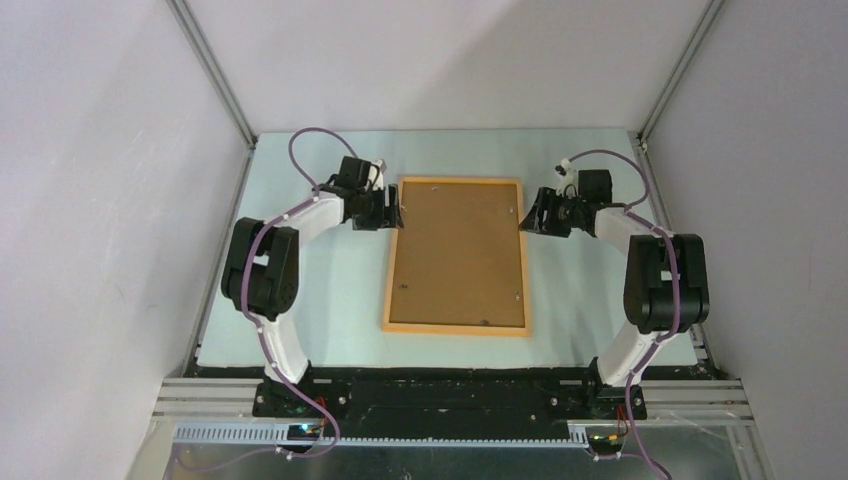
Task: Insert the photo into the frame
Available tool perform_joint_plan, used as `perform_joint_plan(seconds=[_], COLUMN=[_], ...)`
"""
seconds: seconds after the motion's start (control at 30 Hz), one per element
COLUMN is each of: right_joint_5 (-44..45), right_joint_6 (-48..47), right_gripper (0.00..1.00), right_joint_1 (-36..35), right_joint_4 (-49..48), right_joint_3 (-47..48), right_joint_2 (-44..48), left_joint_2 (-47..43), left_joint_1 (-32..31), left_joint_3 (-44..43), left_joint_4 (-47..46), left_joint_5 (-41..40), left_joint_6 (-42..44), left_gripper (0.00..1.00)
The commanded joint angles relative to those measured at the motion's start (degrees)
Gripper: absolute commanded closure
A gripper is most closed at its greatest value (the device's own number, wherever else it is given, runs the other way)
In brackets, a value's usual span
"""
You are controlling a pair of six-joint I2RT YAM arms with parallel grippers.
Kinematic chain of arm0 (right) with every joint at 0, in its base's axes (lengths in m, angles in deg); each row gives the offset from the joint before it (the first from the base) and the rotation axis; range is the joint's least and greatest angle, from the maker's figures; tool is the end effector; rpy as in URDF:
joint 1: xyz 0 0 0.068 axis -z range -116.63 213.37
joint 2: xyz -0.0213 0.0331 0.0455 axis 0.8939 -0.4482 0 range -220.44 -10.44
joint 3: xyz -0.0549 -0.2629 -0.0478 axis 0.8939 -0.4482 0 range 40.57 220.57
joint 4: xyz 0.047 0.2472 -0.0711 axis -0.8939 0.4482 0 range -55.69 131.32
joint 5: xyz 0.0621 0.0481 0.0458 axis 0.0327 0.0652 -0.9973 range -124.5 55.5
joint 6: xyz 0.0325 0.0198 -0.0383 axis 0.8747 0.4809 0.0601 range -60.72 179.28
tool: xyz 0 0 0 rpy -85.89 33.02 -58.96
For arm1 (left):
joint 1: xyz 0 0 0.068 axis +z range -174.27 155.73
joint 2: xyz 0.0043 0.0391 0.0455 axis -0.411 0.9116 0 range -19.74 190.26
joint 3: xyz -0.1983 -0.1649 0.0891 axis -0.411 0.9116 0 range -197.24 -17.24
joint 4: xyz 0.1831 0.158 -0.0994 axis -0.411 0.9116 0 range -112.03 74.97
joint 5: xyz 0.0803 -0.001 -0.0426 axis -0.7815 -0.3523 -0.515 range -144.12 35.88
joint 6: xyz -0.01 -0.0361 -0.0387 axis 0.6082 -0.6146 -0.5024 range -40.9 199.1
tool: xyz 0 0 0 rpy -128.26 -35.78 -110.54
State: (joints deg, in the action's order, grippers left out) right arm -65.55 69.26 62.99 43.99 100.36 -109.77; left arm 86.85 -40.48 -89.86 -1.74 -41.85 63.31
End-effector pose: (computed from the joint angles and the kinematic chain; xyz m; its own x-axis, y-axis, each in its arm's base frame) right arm 0.3581 0.0207 0.1851 -0.8051 0.1430 -0.5756 -0.2063 0.8424 0.4978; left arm 0.3777 -0.1178 0.1912 -0.8566 -0.0280 -0.5153 0.1651 0.9312 -0.3251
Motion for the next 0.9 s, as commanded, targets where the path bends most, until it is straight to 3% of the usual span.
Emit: perform_joint_plan(seconds=[0.0, 0.23, 0.7, 0.87], right_joint_5=[2.06, 3.29, 8.98, 9.57], right_joint_6=[-2.15, -1.69, -2.16, -1.72], right_gripper=[0.4, 0.44, 0.51, 0.6], right_joint_1=[-1.58, -2.81, -6.4, -6.49], right_joint_4=[0.91, 2.09, 8.08, 9.0], right_joint_3=[1.69, 2.37, 7.04, 7.8], right_joint_2=[-0.86, -1.61, -5.72, -6.38], left_joint_2=[0.22, 1.01, 2.15, 2.3], left_joint_1=[-1.44, -2.09, -2.45, -2.6], left_joint_3=[-1.5, -0.63, 2.2, 2.75], left_joint_4=[-0.69, -0.54, -0.71, -0.72], left_joint_5=[-1.42, -0.54, 2.79, 2.97], left_joint_6=[1.77, 0.77, -1.35, -0.9], left_gripper=[0.28, 0.4, 0.48, 0.54])
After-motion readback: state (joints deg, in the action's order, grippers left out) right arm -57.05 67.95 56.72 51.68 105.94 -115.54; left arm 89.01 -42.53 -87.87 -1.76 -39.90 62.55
